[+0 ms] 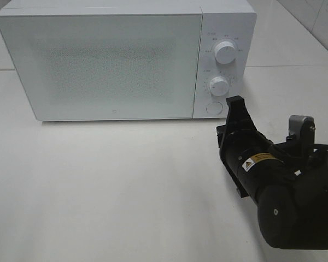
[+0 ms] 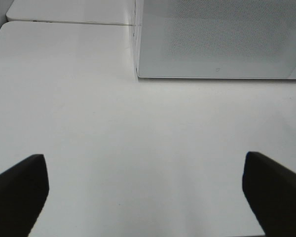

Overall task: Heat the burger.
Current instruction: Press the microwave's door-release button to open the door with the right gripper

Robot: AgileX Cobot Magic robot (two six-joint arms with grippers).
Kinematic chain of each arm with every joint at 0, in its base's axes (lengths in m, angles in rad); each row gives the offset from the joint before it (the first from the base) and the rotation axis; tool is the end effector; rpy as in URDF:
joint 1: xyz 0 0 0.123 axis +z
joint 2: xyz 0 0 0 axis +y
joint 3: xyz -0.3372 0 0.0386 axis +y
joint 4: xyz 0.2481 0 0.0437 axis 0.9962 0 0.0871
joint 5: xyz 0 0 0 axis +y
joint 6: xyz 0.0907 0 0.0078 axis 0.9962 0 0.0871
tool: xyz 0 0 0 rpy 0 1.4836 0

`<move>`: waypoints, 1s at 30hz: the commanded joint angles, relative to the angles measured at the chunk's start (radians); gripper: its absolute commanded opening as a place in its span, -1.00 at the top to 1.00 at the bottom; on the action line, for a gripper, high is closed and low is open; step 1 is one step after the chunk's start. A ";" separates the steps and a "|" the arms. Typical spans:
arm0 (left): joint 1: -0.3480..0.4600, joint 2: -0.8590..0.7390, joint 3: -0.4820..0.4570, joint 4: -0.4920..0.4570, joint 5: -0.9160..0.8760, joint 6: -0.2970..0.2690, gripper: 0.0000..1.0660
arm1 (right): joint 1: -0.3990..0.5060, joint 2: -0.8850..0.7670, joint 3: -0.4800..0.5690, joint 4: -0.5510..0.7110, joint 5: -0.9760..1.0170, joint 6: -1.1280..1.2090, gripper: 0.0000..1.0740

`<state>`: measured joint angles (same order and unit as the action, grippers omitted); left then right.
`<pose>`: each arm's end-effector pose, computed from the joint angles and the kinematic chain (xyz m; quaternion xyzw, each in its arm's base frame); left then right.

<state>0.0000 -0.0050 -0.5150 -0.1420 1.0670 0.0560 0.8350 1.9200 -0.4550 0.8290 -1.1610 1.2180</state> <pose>-0.0627 -0.0113 0.2813 0.0274 0.8471 -0.0561 0.5278 0.2360 0.1689 0.1596 0.4857 0.6326 0.3935 0.4572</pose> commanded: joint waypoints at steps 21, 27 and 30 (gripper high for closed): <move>0.002 -0.017 -0.001 -0.002 0.003 0.000 -0.87 | -0.165 0.026 -0.173 -0.029 0.113 -0.009 0.96; 0.002 -0.017 -0.001 -0.002 0.003 0.000 -0.87 | -0.210 0.029 -0.203 -0.031 0.212 -0.009 0.99; 0.002 -0.017 -0.001 -0.002 0.003 0.000 -0.87 | -0.218 0.056 -0.222 -0.036 0.214 -0.012 1.00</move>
<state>0.0000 -0.0050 -0.5150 -0.1420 1.0670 0.0560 0.6230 1.9670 -0.6640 0.8060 -0.9580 1.2120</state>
